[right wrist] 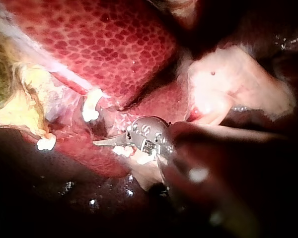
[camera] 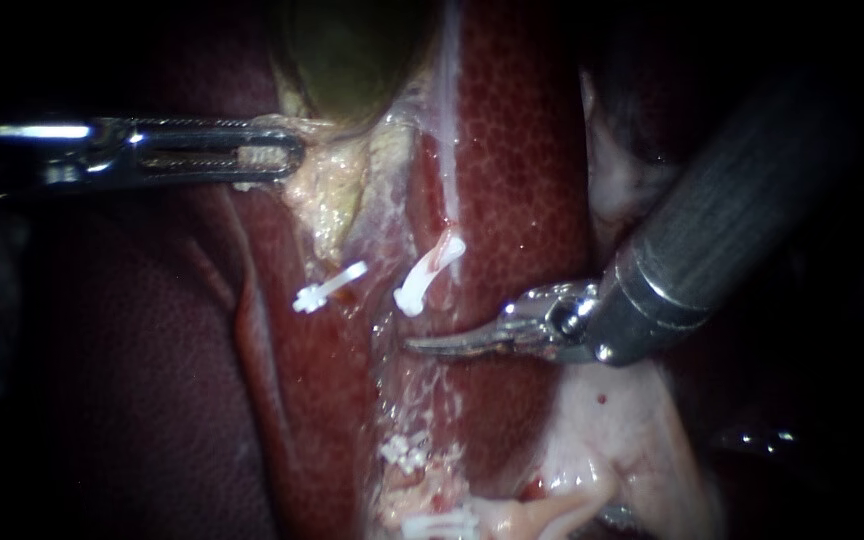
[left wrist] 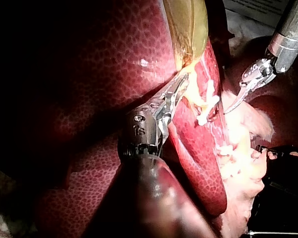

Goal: Go back from the cut right tube

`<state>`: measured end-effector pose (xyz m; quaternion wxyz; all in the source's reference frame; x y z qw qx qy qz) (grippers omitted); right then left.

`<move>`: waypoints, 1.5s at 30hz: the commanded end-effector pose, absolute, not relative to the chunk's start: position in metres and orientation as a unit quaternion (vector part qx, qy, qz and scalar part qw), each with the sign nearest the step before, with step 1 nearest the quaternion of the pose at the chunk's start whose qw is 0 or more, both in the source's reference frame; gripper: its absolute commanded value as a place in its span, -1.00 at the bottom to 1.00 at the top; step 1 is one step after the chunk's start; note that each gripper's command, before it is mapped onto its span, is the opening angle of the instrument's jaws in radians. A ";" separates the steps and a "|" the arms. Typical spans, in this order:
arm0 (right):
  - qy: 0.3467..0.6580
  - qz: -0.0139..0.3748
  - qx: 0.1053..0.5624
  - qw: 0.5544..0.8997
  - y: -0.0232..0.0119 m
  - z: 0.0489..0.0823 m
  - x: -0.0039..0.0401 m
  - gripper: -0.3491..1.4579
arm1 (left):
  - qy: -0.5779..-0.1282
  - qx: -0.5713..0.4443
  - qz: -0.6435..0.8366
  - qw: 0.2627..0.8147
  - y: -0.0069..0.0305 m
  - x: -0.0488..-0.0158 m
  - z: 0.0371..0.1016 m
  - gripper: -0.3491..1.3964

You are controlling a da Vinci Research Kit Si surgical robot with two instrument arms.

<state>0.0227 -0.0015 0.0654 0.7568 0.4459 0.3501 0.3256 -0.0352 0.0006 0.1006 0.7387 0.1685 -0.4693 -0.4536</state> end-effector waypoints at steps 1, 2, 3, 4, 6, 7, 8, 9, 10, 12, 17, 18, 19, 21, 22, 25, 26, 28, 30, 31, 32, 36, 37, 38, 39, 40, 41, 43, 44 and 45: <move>0.350 0.325 0.446 0.757 -0.0015 0.0653 0.0227 -1.00 | -0.469 0.168 -0.454 0.739 0.0006 -0.0351 0.1006 -0.98; 0.350 0.325 0.446 0.757 -0.0015 0.0654 0.0227 -1.00 | -0.469 0.168 -0.454 0.739 0.0006 -0.0351 0.1006 -0.98; 0.350 0.325 0.446 0.757 -0.0016 0.0654 0.0227 -1.00 | -0.469 0.168 -0.454 0.739 0.0006 -0.0351 0.1006 -0.98; 0.351 0.326 0.444 0.757 -0.0016 0.0654 0.0227 -1.00 | -0.469 0.168 -0.454 0.739 0.0006 -0.0351 0.1006 -0.98; 0.351 0.324 0.445 0.757 -0.0017 0.0656 0.0227 -1.00 | -0.469 0.168 -0.454 0.739 0.0006 -0.0351 0.1006 -0.98; 0.350 0.323 0.446 0.757 -0.0018 0.0657 0.0227 -1.00 | -0.469 0.168 -0.454 0.739 0.0006 -0.0351 0.1006 -0.98; 0.350 0.323 0.446 0.757 -0.0019 0.0657 0.0227 -1.00 | -0.469 0.168 -0.454 0.739 0.0006 -0.0351 0.1006 -0.98; 0.350 0.322 0.447 0.757 -0.0019 0.0658 0.0227 -1.00 | -0.469 0.168 -0.454 0.739 0.0006 -0.0351 0.1006 -0.98; 0.350 0.322 0.447 0.757 -0.0019 0.0659 0.0227 -1.00 | -0.469 0.168 -0.454 0.739 0.0006 -0.0351 0.1006 -0.98; 0.350 0.322 0.447 0.758 -0.0019 0.0660 0.0227 -1.00 | -0.469 0.168 -0.454 0.739 0.0006 -0.0351 0.1006 -0.98; 0.350 0.321 0.447 0.758 -0.0021 0.0664 0.0227 -0.13 | -0.469 0.168 -0.454 0.739 0.0006 -0.0351 0.1006 -0.98; 0.350 0.321 0.447 0.758 -0.0022 0.0666 0.0228 0.23 | -0.469 0.168 -0.454 0.739 0.0006 -0.0351 0.1006 -0.98; 0.349 0.322 0.448 0.757 -0.0023 0.0669 0.0228 0.56 | -0.469 0.168 -0.454 0.739 0.0006 -0.0351 0.1006 -0.98; 0.355 0.313 0.444 0.761 -0.0024 0.0673 0.0227 0.75 | -0.469 0.168 -0.454 0.739 0.0006 -0.0351 0.1006 -0.98; 0.356 0.312 0.443 0.761 -0.0025 0.0675 0.0226 0.78 | -0.469 0.168 -0.454 0.739 0.0006 -0.0351 0.1006 -0.98; 0.357 0.312 0.443 0.761 -0.0025 0.0676 0.0224 0.86 | -0.469 0.168 -0.454 0.739 0.0006 -0.0351 0.1006 -0.98; 0.358 0.310 0.442 0.762 -0.0026 0.0676 0.0224 0.86 | -0.469 0.168 -0.454 0.739 0.0006 -0.0351 0.1006 -0.98; 0.359 0.310 0.443 0.761 -0.0026 0.0675 0.0224 0.86 | -0.469 0.168 -0.454 0.739 0.0006 -0.0351 0.1006 -0.98; 0.362 0.305 0.441 0.763 -0.0027 0.0674 0.0224 0.88 | -0.469 0.168 -0.454 0.739 0.0006 -0.0351 0.1006 -0.98; 0.365 0.300 0.439 0.764 -0.0027 0.0673 0.0224 0.88 | -0.469 0.168 -0.454 0.739 0.0006 -0.0351 0.1006 -0.98; 0.367 0.295 0.437 0.766 -0.0027 0.0672 0.0223 0.88 | -0.469 0.168 -0.454 0.739 0.0006 -0.0351 0.1006 -0.98; 0.393 0.260 0.401 0.785 -0.0029 0.0670 0.0218 0.89 | -0.469 0.168 -0.454 0.739 0.0005 -0.0351 0.1006 -0.98; 0.402 0.249 0.384 0.793 -0.0029 0.0670 0.0216 0.93 | -0.469 0.168 -0.453 0.739 0.0005 -0.0351 0.1006 -0.98; 0.410 0.243 0.364 0.800 -0.0030 0.0670 0.0213 0.97 | -0.469 0.168 -0.453 0.739 0.0005 -0.0351 0.1006 -0.98; 0.416 0.237 0.348 0.806 -0.0030 0.0670 0.0210 0.97 | -0.469 0.168 -0.453 0.739 0.0005 -0.0351 0.1006 -0.98; 0.421 0.229 0.336 0.811 -0.0030 0.0669 0.0206 0.97 | -0.469 0.168 -0.453 0.739 0.0005 -0.0351 0.1006 -0.98; 0.426 0.220 0.324 0.815 -0.0030 0.0668 0.0201 0.97 | -0.469 0.168 -0.453 0.739 0.0005 -0.0351 0.1006 -0.98; 0.435 0.205 0.313 0.819 -0.0028 0.0666 0.0192 0.97 | -0.469 0.168 -0.453 0.739 0.0005 -0.0351 0.1006 -0.98; 0.442 0.197 0.306 0.820 -0.0027 0.0664 0.0185 0.97 | -0.469 0.168 -0.453 0.739 0.0005 -0.0350 0.1006 -0.98; 0.447 0.191 0.300 0.821 -0.0025 0.0662 0.0180 0.97 | -0.469 0.168 -0.453 0.739 0.0005 -0.0350 0.1006 -0.98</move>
